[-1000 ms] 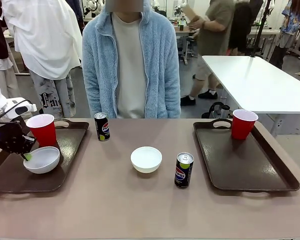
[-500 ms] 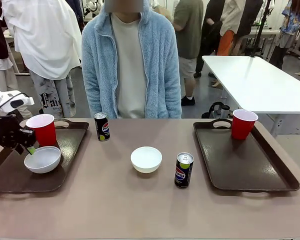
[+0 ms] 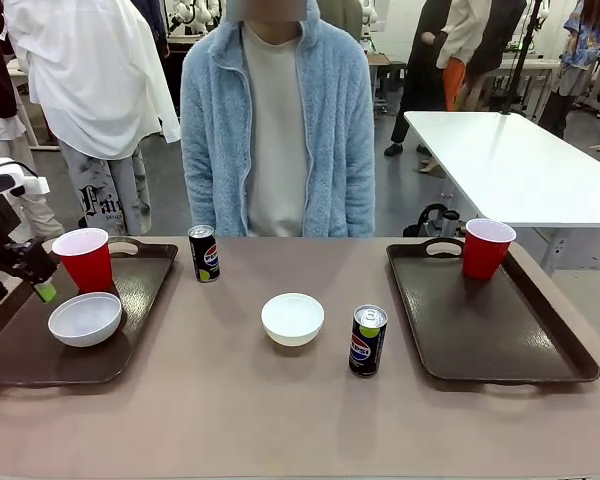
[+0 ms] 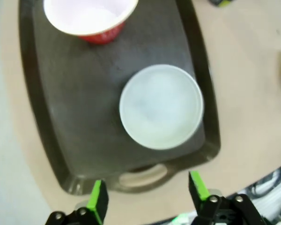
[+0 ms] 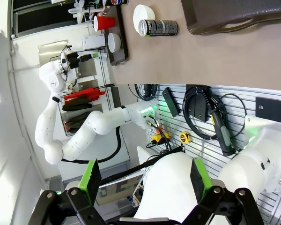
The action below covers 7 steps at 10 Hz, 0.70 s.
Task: Prepare tableware on both trays.
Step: Pick up a Picnic Bowl from the table and place it on a Handle tray.
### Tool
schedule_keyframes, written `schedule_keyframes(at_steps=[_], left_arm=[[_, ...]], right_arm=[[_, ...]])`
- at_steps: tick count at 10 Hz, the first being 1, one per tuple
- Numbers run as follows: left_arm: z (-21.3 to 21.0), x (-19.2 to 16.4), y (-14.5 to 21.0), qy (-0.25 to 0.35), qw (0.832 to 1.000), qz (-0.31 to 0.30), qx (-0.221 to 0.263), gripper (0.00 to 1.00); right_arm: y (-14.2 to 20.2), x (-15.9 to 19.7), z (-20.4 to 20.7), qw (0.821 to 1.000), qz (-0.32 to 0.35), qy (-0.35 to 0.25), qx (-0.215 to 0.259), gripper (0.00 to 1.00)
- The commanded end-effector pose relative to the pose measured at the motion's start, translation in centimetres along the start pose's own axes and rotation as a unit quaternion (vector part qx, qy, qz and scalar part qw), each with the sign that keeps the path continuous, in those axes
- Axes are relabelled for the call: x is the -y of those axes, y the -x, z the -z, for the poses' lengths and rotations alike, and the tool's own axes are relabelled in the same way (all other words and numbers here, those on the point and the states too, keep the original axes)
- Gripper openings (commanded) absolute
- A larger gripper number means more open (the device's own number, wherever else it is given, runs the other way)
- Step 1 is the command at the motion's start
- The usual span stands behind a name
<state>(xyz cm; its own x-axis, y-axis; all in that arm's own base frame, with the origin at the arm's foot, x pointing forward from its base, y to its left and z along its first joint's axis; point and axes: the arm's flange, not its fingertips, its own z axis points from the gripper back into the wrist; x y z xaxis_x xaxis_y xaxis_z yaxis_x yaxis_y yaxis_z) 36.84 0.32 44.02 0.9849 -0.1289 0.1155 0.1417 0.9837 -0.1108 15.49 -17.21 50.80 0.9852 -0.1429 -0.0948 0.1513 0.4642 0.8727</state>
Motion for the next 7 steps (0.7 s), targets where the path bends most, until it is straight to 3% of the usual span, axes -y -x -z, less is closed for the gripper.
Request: schedule_keyframes(at_steps=[1, 2, 3, 4, 7], left_arm=[[-1.2, 0.9, 4.4, -0.015, 1.0, 0.021, -0.009, 0.9], [-2.2, 1.1, 4.5, -0.027, 1.0, 0.015, -0.003, 0.99], [-2.7, 1.1, 4.2, -0.04, 0.999, 0.001, 0.009, 0.99], [-2.5, 0.9, 2.0, -0.006, 1.0, 0.015, -0.01, 0.99], [-2.5, 0.9, 2.0, -0.006, 1.0, 0.015, -0.01, 0.99]], right_arm=[[0.0, 0.0, 0.1, 1.0, 0.006, -0.002, -0.005, 1.0], [0.0, 0.0, 0.1, 1.0, 0.006, -0.002, -0.005, 1.0], [0.0, 0.0, 0.1, 1.0, 0.006, -0.002, -0.005, 1.0], [0.0, 0.0, 0.1, 1.0, 0.006, -0.002, -0.005, 1.0], [0.0, 0.0, 0.1, 1.0, 0.006, -0.002, -0.005, 1.0]])
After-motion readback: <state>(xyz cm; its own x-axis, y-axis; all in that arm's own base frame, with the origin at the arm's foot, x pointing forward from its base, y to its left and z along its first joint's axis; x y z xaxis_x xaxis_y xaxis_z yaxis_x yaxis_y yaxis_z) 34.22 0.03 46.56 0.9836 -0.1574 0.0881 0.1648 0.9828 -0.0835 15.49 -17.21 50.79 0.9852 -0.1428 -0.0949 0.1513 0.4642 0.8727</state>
